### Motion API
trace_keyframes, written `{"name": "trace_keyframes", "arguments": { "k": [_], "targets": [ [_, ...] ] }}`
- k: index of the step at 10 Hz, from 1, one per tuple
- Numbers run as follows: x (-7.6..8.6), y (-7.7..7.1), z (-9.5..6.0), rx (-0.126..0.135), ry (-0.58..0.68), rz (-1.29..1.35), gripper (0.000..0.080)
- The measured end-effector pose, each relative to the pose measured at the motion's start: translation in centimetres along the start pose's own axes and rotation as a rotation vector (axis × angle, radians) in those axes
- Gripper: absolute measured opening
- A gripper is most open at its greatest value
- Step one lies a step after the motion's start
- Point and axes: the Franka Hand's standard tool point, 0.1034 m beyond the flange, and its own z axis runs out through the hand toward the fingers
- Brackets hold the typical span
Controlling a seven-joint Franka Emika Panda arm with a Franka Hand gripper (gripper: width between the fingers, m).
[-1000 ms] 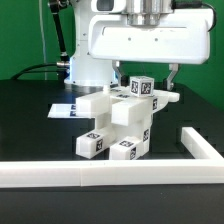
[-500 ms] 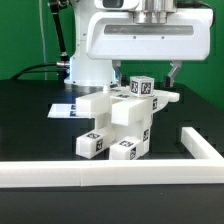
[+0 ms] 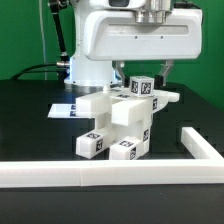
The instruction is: Assemble chair
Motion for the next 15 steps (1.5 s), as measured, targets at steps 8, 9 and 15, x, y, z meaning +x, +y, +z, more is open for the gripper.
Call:
{"name": "trace_keyframes", "arguments": {
  "k": [8,9,15],
  "targets": [
    [0.00,0.29,0.05,0.004,0.003,0.391,0.0287],
    [0.03,0.34,0.07,0.003,0.006,0.465,0.0287],
    [0.16,0.38,0.08,0.014,0.011,0.874,0.0288]
  ]
}}
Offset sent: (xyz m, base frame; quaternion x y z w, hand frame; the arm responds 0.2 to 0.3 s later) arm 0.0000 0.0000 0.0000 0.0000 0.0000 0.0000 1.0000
